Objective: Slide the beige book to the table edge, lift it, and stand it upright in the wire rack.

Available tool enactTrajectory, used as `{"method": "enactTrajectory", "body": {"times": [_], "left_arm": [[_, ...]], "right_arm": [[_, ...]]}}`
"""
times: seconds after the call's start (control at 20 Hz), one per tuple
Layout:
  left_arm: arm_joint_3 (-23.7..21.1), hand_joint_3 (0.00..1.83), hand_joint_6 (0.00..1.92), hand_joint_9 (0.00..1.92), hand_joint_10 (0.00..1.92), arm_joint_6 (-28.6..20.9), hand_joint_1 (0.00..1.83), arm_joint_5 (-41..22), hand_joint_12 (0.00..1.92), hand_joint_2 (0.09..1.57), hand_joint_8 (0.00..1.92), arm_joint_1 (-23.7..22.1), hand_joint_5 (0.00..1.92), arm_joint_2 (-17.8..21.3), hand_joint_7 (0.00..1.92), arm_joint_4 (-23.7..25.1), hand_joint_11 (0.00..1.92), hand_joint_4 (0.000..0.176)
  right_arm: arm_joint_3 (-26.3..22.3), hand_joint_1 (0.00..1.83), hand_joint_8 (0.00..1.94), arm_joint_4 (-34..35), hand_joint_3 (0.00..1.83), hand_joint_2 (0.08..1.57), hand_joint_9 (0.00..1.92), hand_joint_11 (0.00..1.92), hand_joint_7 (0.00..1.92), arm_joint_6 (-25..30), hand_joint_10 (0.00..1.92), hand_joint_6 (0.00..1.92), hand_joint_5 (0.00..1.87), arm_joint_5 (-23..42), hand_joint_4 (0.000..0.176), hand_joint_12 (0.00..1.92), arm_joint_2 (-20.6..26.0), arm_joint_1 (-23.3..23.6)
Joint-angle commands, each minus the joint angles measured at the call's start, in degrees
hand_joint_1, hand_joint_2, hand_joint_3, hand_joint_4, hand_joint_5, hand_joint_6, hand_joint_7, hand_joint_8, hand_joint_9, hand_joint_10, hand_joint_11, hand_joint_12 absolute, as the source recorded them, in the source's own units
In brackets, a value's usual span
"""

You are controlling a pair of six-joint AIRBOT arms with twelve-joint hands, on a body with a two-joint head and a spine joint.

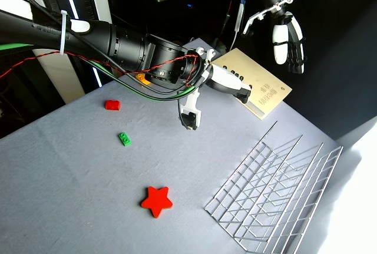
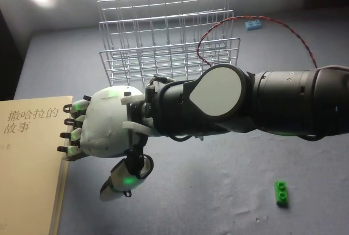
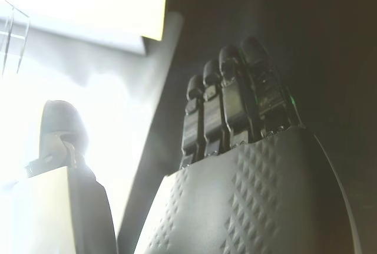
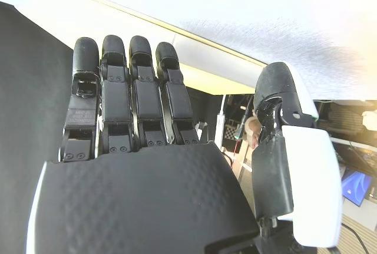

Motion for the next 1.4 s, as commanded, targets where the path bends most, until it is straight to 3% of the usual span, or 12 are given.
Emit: {"method": "enactTrajectory", "body": {"times": [0.0,0.3,0.55,0.8,1.15,1.25,1.35], "left_arm": [[0.3,0.0,0.0,0.27,0.0,-0.5,0.69,5.5,0.71,0.99,0.0,0.0,0.25,0.7,0.27,0.6,0.0,0.0],[0.2,0.0,0.0,0.29,0.0,-0.5,0.67,6.5,0.77,0.99,0.0,0.0,0.27,0.7,0.3,0.9,0.0,0.0],[0.1,0.0,0.0,0.28,0.0,-0.5,0.67,6.9,0.7,1.0,0.0,0.0,0.26,0.7,0.27,1.0,0.0,0.0],[0.1,0.0,0.0,0.29,0.0,-0.5,0.69,7.3,0.72,1.0,0.0,0.0,0.28,0.5,0.29,1.5,0.0,0.0],[0.1,0.0,0.0,0.3,0.0,-0.5,0.69,7.7,0.82,1.0,0.0,0.0,0.29,0.2,0.29,2.0,0.0,0.0],[0.3,0.0,0.0,0.28,0.0,-0.5,0.68,8.1,0.73,1.01,0.0,0.2,0.27,-0.2,0.27,2.3,0.0,0.0],[0.3,0.0,0.0,0.29,0.0,-0.5,0.68,8.3,0.78,1.0,0.0,0.4,0.26,-0.3,0.28,2.3,0.0,0.0]], "right_arm": [[0.0,0.2,0.0,1.0,0.0,1.15,0.29,0.0,0.3,-0.1,0.0,0.0,0.29,-2.3,0.0,0.82,-0.2,0.5],[0.0,0.24,0.0,1.0,0.0,1.14,0.29,0.0,0.3,0.2,0.0,0.0,0.3,-2.3,0.0,0.82,-0.8,0.5],[0.0,0.2,0.0,1.0,0.0,1.16,0.28,0.0,0.3,0.2,0.0,0.0,0.29,-2.4,0.0,0.82,-0.6,0.3],[0.6,0.2,0.0,1.0,0.0,1.15,0.33,0.0,0.34,0.1,0.01,0.01,0.35,-3.5,0.0,0.92,-0.2,-0.1],[1.7,0.22,0.0,1.0,0.0,1.15,0.3,0.0,0.3,-0.3,0.0,0.0,0.3,-4.6,0.0,0.83,-0.7,-0.1],[1.7,0.2,0.01,1.0,0.0,1.15,0.32,0.0,0.33,-0.1,0.01,0.01,0.33,-5.0,0.0,0.85,-1.0,-0.2],[1.8,0.21,0.0,1.0,0.0,1.16,0.29,0.0,0.31,-0.1,0.0,0.0,0.31,-5.3,0.0,0.76,-1.3,-0.2]]}}
